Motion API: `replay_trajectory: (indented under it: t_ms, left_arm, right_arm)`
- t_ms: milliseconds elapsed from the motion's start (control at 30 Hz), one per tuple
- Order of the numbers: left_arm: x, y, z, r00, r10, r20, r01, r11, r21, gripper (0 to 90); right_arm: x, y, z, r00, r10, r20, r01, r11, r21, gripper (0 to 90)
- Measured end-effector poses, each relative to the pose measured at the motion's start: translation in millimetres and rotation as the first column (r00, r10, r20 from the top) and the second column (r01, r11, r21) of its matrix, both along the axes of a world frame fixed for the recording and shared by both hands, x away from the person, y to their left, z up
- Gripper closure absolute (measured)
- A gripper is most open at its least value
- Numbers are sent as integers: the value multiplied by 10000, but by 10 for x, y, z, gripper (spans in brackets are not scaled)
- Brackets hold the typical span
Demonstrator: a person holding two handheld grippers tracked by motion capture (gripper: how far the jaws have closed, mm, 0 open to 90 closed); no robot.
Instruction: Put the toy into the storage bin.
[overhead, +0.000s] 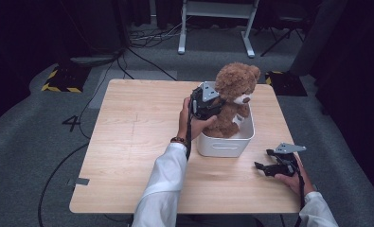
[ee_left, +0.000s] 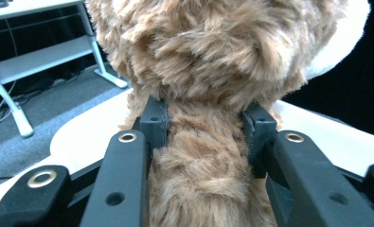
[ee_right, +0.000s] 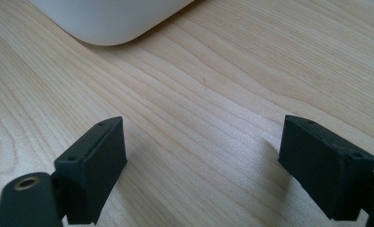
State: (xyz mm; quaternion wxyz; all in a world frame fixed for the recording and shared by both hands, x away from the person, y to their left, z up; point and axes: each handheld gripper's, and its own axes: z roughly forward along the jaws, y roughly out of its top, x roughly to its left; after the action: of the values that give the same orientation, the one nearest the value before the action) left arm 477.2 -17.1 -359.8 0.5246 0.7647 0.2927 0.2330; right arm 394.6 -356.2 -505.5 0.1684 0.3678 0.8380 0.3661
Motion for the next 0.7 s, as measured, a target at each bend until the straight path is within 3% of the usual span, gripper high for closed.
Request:
replay_trajectory:
  t_ms: [400, 567, 700]
  left_arm:
    - [3, 46, -69, 9989, -380, -284, 396, 9977, 549, 619]
    - [-29, 31, -89, 9978, -585, -303, 611, 9935, 960, 630]
    - [-35, -1, -154, 9962, -710, -498, 782, 9836, 1628, 656]
  right_arm:
    - [0, 0, 0, 10000, 0, 0, 0, 10000, 1, 155]
    - [0, 0, 0, 10000, 0, -2, 0, 10000, 1, 155]
    - [0, 0, 0, 10000, 0, -2, 0, 10000, 3, 155]
